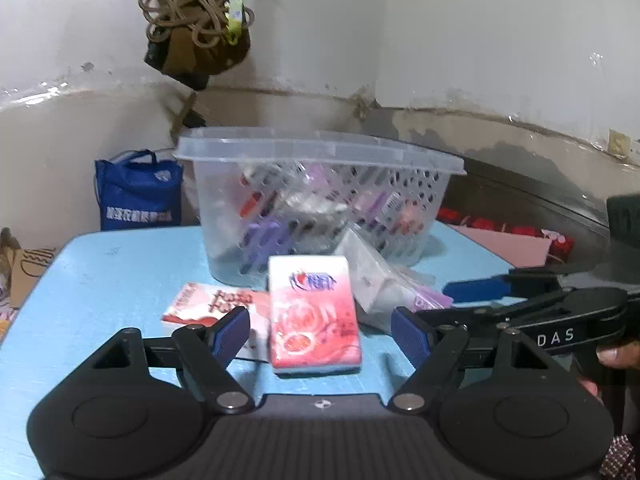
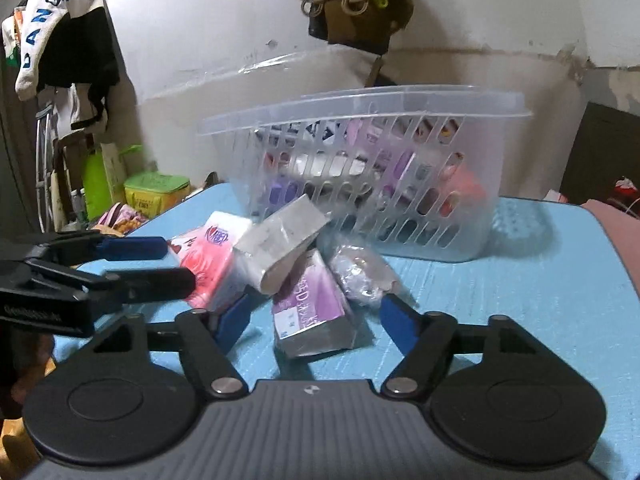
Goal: Organize objects
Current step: 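Grasp the purple box with the right tool while the left tool grasps the pink tissue pack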
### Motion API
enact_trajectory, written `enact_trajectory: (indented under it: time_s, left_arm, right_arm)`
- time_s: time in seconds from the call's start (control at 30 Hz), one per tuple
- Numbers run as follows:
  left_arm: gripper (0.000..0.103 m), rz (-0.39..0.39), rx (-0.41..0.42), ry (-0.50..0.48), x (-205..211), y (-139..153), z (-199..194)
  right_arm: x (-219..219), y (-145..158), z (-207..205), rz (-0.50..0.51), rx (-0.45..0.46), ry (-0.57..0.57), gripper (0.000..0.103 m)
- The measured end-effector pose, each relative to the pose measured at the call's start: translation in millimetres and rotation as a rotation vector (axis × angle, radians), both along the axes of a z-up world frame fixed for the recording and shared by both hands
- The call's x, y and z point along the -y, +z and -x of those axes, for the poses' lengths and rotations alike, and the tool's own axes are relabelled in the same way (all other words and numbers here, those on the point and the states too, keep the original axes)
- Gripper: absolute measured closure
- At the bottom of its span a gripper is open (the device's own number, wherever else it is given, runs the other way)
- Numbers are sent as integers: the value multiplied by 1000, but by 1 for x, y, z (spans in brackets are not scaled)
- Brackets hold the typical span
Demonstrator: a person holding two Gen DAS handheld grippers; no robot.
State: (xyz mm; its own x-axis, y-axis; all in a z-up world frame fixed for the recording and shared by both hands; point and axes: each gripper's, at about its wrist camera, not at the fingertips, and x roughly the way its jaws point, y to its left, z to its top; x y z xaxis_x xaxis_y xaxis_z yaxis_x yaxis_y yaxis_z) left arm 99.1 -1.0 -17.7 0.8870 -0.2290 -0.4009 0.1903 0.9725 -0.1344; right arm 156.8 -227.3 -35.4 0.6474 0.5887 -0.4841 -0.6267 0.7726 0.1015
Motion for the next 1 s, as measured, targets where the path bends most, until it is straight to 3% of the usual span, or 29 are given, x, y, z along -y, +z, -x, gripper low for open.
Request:
enact_trajectory:
  time_s: [0.13, 0.23, 0.27, 0.33, 0.4, 0.43, 0.53, 0.73, 1.0]
  left_arm:
    - [22, -38, -17, 1, 10, -5, -5]
    - [22, -60, -32, 8, 16, -9, -7]
    - [22, -71, -28, 14, 18, -10, -7]
    - [24, -99, -28, 28, 22, -12, -8]
    - [47, -140, -9, 54, 24, -13, -5]
    - [47, -143, -1, 53, 23, -13, -4]
    - [48, -80, 27, 48, 8, -12, 0]
    - [48, -36, 71, 85, -15, -5, 4]
    - [48, 72, 121, 33, -35, -3, -5]
  right_arm:
    - [-4, -5, 3, 34, -10, 21, 29]
    - [-7, -7, 7, 62, 0, 22, 44]
    - [-7, -7, 7, 64, -2, 22, 56]
    - [-6, -8, 8, 56, -2, 14, 56]
    - [-1, -7, 9, 28, 16, 6, 56]
    - [1, -7, 11, 11, 26, -1, 56]
    - [10, -6, 15, -46, 59, -23, 56]
    - [22, -6, 14, -126, 79, -61, 56]
    - [25, -6, 16, -154, 116, -82, 56]
